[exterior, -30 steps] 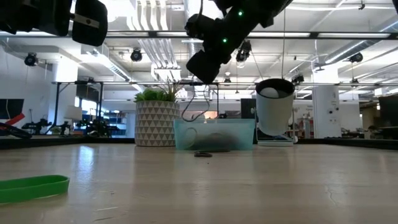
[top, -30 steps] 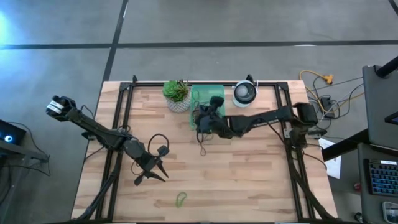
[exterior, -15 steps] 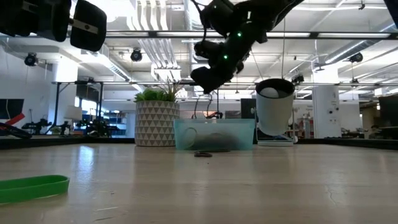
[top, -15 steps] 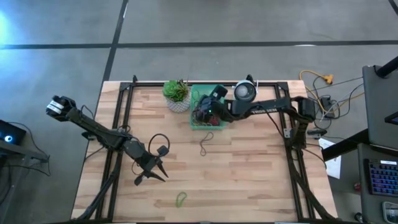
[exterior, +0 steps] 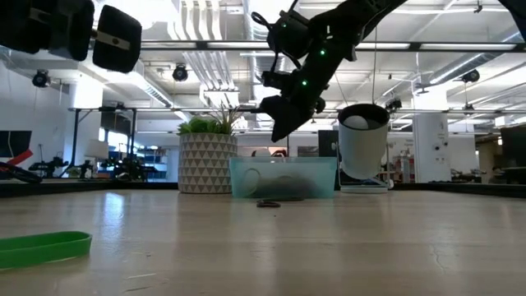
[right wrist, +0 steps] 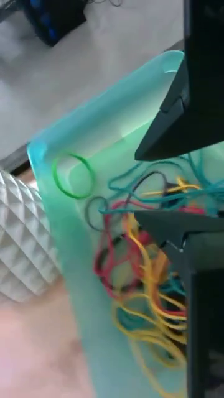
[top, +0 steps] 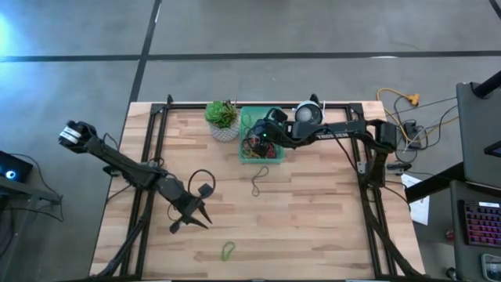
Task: Pick and place rubber bands into bin
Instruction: Put the green rubber band into the green bin
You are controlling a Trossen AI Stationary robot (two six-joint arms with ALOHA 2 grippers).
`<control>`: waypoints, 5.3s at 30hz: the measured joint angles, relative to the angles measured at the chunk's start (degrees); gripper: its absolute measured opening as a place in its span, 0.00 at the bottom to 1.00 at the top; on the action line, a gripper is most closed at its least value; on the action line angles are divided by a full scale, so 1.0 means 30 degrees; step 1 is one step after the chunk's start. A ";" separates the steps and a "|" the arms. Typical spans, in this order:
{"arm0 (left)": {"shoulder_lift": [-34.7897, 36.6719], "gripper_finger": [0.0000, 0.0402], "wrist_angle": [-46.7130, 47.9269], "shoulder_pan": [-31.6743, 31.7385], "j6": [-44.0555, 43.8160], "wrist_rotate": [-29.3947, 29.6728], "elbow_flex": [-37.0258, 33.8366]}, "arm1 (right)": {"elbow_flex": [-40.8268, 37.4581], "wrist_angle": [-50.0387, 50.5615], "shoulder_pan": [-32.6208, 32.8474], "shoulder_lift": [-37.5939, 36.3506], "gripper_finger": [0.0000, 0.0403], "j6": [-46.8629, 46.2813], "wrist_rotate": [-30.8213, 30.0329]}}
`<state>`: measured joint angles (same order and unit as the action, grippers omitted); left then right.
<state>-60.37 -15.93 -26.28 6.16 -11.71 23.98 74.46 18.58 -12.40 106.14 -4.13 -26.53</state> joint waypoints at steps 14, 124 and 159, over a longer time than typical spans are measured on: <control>-0.6249 0.18 0.0747 -0.0160 -0.3011 -0.0083 0.1702 | 0.0022 0.3794 0.5021 -0.2887 0.37 0.0797 0.0935; -1.5035 0.03 0.8984 -0.1376 -0.3623 0.1398 1.1603 | -0.1392 0.4265 2.0792 -0.3449 0.17 -0.6238 -1.2171; -0.8385 0.00 0.8957 0.1547 0.4177 1.7204 1.1770 | -0.1399 0.4192 2.0792 -0.3449 0.17 -0.6204 -1.2171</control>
<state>-85.52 10.94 -21.64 18.69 39.90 59.29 70.26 31.16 49.98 95.79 -22.74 -63.05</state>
